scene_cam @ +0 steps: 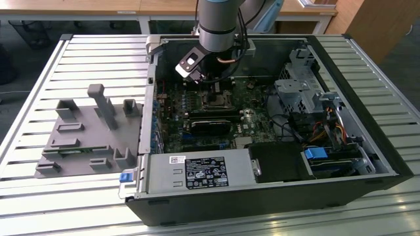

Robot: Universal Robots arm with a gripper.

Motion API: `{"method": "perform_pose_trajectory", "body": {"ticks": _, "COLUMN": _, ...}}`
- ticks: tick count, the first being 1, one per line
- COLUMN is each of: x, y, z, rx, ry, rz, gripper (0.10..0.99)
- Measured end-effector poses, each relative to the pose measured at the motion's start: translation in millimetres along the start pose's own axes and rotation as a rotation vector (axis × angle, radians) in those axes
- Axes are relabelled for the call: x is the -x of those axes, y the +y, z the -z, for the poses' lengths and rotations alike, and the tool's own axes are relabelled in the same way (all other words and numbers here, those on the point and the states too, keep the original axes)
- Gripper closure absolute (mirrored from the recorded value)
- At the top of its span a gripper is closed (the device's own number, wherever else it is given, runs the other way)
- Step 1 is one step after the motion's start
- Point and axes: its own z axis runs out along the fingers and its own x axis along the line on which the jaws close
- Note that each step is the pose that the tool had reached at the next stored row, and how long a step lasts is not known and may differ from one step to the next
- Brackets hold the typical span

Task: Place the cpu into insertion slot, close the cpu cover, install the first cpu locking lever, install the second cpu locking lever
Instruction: 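Close the cpu cover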

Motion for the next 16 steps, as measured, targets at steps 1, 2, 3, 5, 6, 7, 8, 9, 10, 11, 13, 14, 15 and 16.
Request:
{"method": "perform_pose_trajectory", "body": {"ticks": 1, "x": 0.0, "y": 0.1, "z": 1.1, "rx": 0.0, "ry": 0.0, "rz": 0.0, "gripper": 0.98}}
{"method": "perform_pose_trajectory", "body": {"ticks": 2, "x": 0.0, "y": 0.1, "z": 2.1, "rx": 0.0, "ry": -0.0001, "rz": 0.0, "gripper": 0.98}}
{"method": "perform_pose_trajectory", "body": {"ticks": 3, "x": 0.0, "y": 0.1, "z": 2.6, "rx": 0.0, "ry": 0.0, "rz": 0.0, "gripper": 0.98}}
{"method": "perform_pose_trajectory", "body": {"ticks": 5, "x": 0.0, "y": -0.3, "z": 2.6, "rx": 0.001, "ry": 0.0001, "rz": 0.0, "gripper": 0.98}}
{"method": "perform_pose_trajectory", "body": {"ticks": 6, "x": 0.0, "y": -1.9, "z": 2.7, "rx": 0.002, "ry": -0.0001, "rz": 0.0, "gripper": 0.98}}
{"method": "perform_pose_trajectory", "body": {"ticks": 7, "x": -0.1, "y": -3.8, "z": 2.7, "rx": 0.002, "ry": -0.0001, "rz": 0.0, "gripper": 0.98}}
{"method": "perform_pose_trajectory", "body": {"ticks": 8, "x": -0.1, "y": -5.5, "z": 2.6, "rx": 0.003, "ry": 0.0, "rz": 0.0, "gripper": 0.98}}
{"method": "perform_pose_trajectory", "body": {"ticks": 9, "x": -0.2, "y": -7.5, "z": 2.5, "rx": 0.004, "ry": 0.0, "rz": 0.0, "gripper": 0.98}}
{"method": "perform_pose_trajectory", "body": {"ticks": 10, "x": -0.2, "y": -9.1, "z": 2.3, "rx": 0.004, "ry": 0.0, "rz": 0.0, "gripper": 0.98}}
{"method": "perform_pose_trajectory", "body": {"ticks": 11, "x": -0.3, "y": -10.3, "z": 2.1, "rx": 0.005, "ry": 0.0001, "rz": 0.0, "gripper": 0.98}}
{"method": "perform_pose_trajectory", "body": {"ticks": 13, "x": -0.4, "y": -11.3, "z": 1.5, "rx": 0.005, "ry": -0.0006, "rz": 0.0, "gripper": 0.98}}
{"method": "perform_pose_trajectory", "body": {"ticks": 14, "x": -0.4, "y": -11.3, "z": 1.0, "rx": 0.005, "ry": -0.0018, "rz": 0.0, "gripper": 0.98}}
{"method": "perform_pose_trajectory", "body": {"ticks": 15, "x": -0.6, "y": -11.4, "z": 0.3, "rx": 0.005, "ry": -0.0036, "rz": 0.0, "gripper": 0.98}}
{"method": "perform_pose_trajectory", "body": {"ticks": 16, "x": -0.7, "y": -11.4, "z": -0.5, "rx": 0.005, "ry": -0.0062, "rz": 0.0, "gripper": 0.98}}
